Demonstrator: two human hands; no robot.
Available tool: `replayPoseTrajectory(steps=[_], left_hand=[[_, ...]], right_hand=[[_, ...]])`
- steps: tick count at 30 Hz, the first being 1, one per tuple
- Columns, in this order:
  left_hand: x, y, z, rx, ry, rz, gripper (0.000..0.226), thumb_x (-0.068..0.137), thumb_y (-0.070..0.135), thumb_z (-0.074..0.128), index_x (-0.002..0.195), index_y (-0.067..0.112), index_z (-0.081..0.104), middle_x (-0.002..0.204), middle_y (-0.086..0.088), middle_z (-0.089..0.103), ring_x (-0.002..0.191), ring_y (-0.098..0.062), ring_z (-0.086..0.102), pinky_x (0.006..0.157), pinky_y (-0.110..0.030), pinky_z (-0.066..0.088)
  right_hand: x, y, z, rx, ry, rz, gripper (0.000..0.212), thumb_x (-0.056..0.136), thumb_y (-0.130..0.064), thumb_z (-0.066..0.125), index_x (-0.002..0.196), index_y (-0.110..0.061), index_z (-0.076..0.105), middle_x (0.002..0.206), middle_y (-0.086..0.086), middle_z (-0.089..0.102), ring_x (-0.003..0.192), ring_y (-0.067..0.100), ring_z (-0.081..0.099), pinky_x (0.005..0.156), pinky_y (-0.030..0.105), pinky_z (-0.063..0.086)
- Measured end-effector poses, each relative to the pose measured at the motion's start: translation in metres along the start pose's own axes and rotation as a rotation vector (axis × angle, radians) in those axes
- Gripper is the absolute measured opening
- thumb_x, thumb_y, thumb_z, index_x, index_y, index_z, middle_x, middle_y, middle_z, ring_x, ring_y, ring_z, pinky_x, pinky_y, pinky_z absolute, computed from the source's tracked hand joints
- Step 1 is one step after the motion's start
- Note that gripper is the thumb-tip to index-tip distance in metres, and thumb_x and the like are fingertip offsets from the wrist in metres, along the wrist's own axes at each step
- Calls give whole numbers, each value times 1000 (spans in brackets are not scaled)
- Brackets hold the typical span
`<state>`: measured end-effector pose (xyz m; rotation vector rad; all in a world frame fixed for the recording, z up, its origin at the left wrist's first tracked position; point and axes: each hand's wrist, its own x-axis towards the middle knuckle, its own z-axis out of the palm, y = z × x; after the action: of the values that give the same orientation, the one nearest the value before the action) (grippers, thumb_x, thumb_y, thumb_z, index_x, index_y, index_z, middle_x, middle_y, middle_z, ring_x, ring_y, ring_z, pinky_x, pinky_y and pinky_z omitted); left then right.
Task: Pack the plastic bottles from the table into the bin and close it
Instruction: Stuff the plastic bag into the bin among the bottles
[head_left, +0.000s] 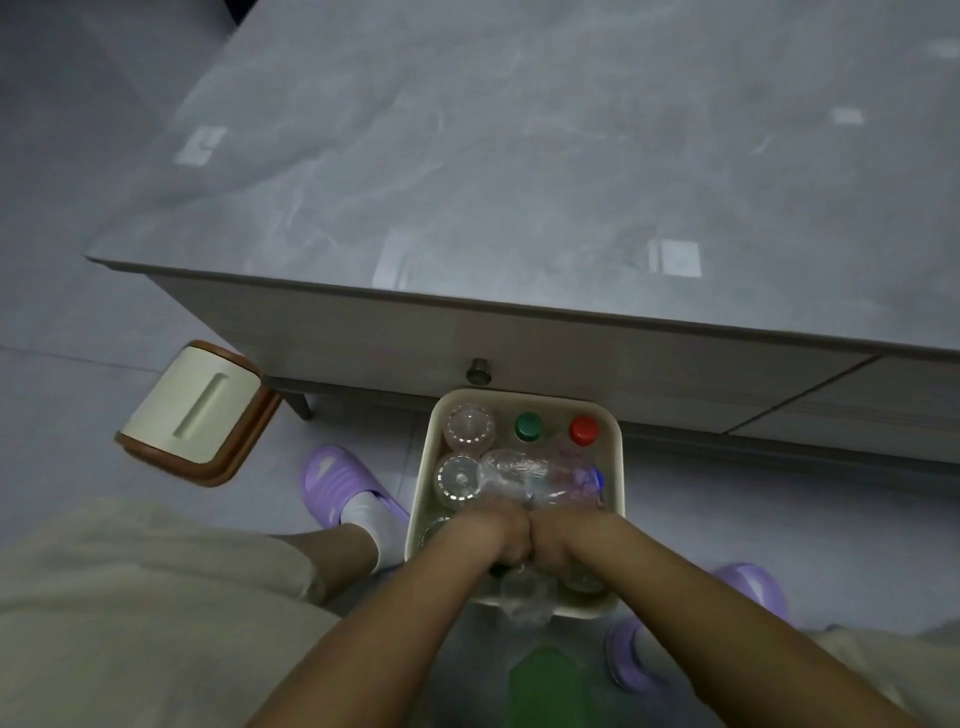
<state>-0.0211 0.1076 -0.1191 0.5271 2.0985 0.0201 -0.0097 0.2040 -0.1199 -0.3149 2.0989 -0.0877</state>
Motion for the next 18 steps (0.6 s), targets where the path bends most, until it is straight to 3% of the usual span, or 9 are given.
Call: replayPoseTrajectory(steps=[3, 5, 7, 12, 18], left_hand=[[11, 0, -5, -54, -67, -20, 39, 89, 16, 55, 126, 6, 55, 135, -16, 55, 118, -31, 56, 97, -37, 44], [15, 1, -8, -73, -93, -30, 42, 92, 17, 51, 131, 3, 50, 141, -18, 48, 126, -33, 48, 104, -38, 38], [17, 0, -10, -90, -117, -30, 42, 93, 20, 49, 131, 3, 49, 143, -19, 45, 128, -34, 45, 106, -38, 36], [1, -7, 5, -93, -101, 1, 37, 88, 30, 53, 118, 9, 60, 128, -15, 60, 112, -29, 58, 94, -33, 45], [-60, -49, 4, -229, 295, 58, 35, 91, 33, 44, 121, 17, 54, 125, -11, 61, 112, -31, 57, 93, -36, 48]], right_hand=[[-33, 10, 2, 63, 261, -81, 25, 91, -23, 48, 110, -19, 63, 112, 6, 65, 93, 23, 60, 78, 32, 46], [-60, 19, -7, 60, 547, -132, 31, 91, -28, 44, 118, -23, 59, 120, 1, 61, 102, 23, 59, 77, 33, 47], [-68, 25, -10, 53, 671, -127, 39, 91, -28, 46, 128, -18, 52, 130, 3, 52, 111, 26, 55, 79, 34, 46], [-34, -4, 18, -116, 268, -93, 33, 94, -22, 43, 123, -10, 53, 126, 13, 57, 109, 30, 56, 90, 40, 48], [-13, -17, 2, -290, 114, -3, 36, 91, -29, 50, 120, -9, 57, 130, 13, 56, 119, 32, 51, 97, 45, 41]])
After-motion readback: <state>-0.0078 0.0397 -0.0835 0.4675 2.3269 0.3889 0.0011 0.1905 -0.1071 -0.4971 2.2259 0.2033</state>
